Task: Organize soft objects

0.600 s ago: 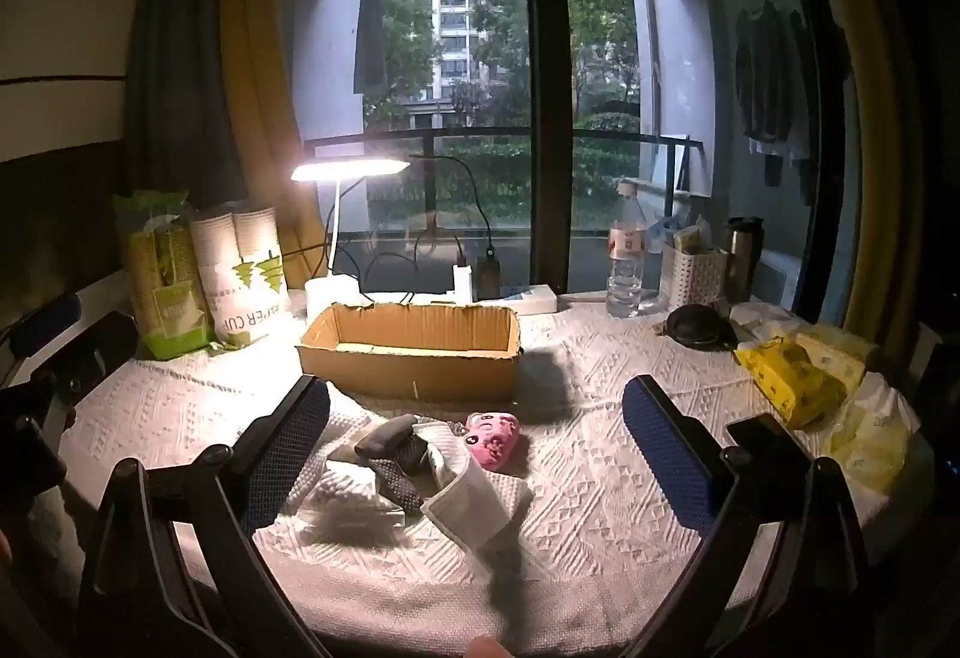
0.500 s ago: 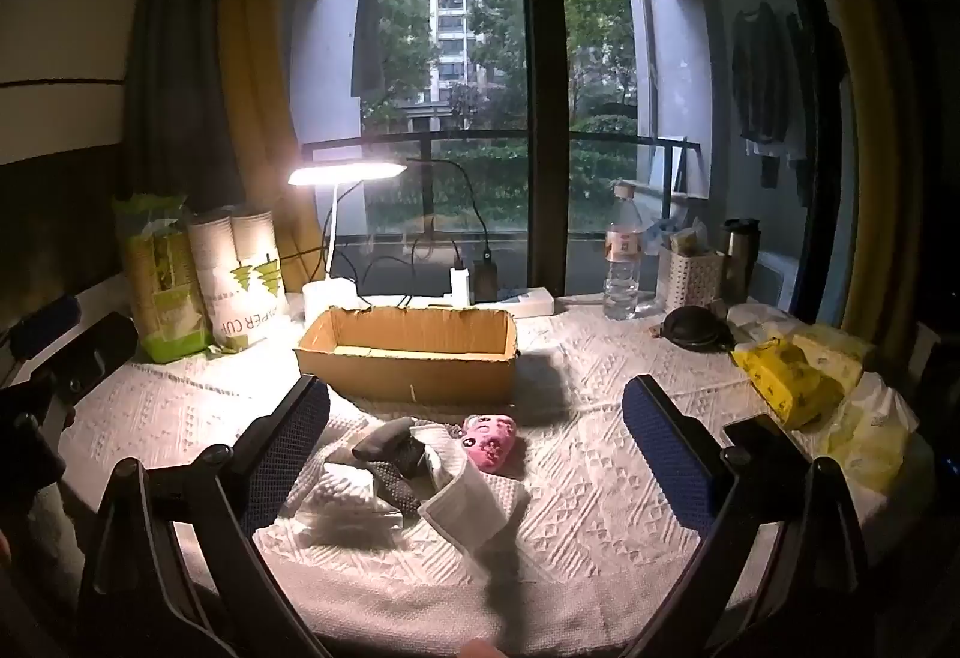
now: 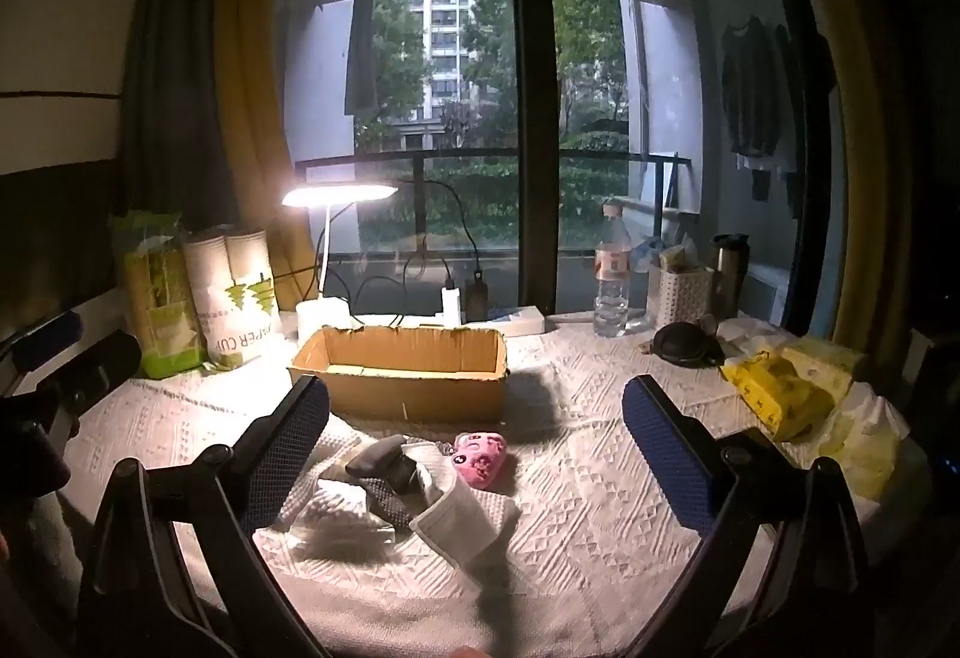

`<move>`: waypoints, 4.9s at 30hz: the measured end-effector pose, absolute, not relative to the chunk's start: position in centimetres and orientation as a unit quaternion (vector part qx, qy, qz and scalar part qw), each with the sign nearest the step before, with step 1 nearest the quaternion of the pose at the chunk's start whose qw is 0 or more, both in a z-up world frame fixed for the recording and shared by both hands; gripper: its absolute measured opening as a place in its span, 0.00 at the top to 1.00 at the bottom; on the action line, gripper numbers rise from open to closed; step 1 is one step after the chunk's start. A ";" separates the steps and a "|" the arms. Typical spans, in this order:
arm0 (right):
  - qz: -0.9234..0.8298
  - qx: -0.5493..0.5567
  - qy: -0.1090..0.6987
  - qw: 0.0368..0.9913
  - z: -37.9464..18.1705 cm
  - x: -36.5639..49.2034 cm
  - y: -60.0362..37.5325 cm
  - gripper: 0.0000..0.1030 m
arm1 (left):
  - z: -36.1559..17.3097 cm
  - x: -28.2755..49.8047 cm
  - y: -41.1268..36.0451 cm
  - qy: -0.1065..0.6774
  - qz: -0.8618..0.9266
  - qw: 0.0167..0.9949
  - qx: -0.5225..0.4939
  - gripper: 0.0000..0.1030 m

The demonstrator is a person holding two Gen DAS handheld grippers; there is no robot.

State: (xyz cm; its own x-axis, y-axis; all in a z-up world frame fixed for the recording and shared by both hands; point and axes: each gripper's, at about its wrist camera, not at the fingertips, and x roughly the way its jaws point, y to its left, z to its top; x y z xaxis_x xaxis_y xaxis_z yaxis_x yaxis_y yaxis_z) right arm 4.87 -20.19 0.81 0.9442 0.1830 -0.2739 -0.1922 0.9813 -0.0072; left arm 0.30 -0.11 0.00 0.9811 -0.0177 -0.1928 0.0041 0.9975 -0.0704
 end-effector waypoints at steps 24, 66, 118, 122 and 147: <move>0.094 -0.018 0.128 0.987 1.1 4.6 -20.1 0.02 | 0.3 0.2 -0.1 0.094 -0.006 0.995 -0.036 0.00; 0.094 -0.022 0.130 0.987 0.9 4.5 -19.8 0.02 | -0.2 0.1 0.1 0.110 0.001 0.993 -0.040 0.00; 0.186 -0.017 0.316 0.930 -10.2 18.2 -18.7 0.40 | -13.6 18.1 1.8 0.393 0.003 0.918 -0.052 0.44; 0.202 -0.012 0.333 0.921 -10.7 18.2 -18.6 0.55 | -13.5 17.6 1.9 0.389 0.002 0.920 -0.053 0.56; 0.210 -0.008 0.270 0.940 -5.4 16.1 -19.9 0.96 | -6.9 13.7 3.7 0.307 -0.053 0.945 -0.095 0.93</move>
